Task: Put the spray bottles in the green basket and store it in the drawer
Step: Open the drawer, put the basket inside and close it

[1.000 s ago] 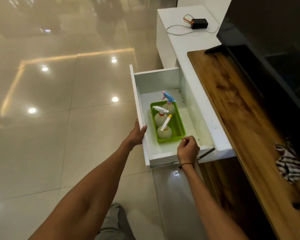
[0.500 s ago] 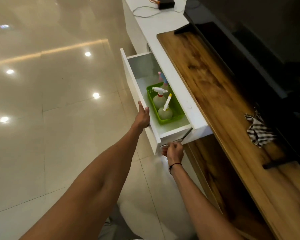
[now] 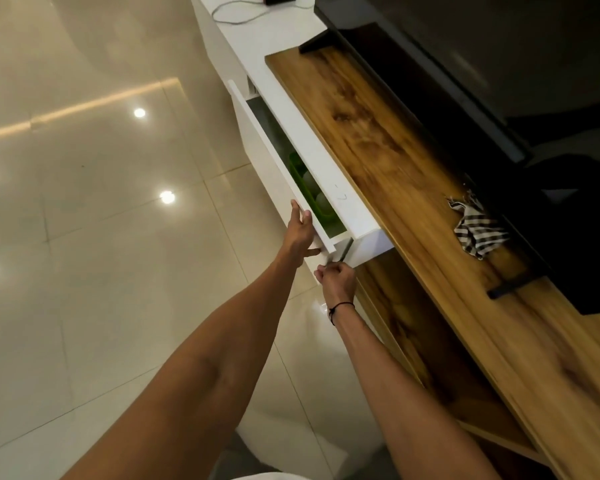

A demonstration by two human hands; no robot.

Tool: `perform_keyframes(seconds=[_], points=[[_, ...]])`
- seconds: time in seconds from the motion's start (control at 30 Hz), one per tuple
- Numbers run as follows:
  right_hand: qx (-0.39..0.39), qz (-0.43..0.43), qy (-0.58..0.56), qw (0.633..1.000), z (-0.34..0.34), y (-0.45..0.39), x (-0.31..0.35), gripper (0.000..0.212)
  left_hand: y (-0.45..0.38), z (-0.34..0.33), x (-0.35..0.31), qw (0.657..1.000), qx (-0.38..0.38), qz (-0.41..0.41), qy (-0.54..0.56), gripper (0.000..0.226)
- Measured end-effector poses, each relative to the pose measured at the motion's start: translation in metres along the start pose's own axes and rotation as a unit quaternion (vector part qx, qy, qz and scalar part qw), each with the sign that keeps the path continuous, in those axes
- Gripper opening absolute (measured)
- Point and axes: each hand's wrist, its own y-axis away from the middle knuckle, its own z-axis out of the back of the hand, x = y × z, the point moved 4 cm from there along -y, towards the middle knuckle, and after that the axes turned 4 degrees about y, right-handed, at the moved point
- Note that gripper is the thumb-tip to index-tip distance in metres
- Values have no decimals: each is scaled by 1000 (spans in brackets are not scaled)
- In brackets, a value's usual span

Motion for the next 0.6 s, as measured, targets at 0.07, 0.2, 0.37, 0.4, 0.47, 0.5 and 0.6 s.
perform_keyframes(seconds=[0.07, 0.2, 0.37, 0.4, 0.47, 0.5, 0.6], points=[[-3, 8, 10, 1000, 5, -4, 4, 17, 1, -8, 1, 1000, 15, -1, 2, 71], [-1, 13, 20, 1000, 13, -11, 8, 20, 5, -20, 9, 998, 52, -21, -2, 72], [-1, 15, 26, 1000, 18, -14, 14, 26, 8, -29, 15, 998, 61, -13, 2, 67], [-1, 15, 27, 1000, 19, -15, 15, 27, 8, -30, 16, 998, 62, -11, 1, 67], [1, 21, 31, 999, 21, -15, 18, 28, 9, -31, 16, 997, 72, -9, -6, 66], [3, 25, 37, 999, 23, -15, 20, 28, 10, -32, 16, 997, 81, -7, -12, 67], [7, 39, 52, 998, 28, -18, 20, 28, 10, -34, 18, 995, 97, -6, -30, 67]])
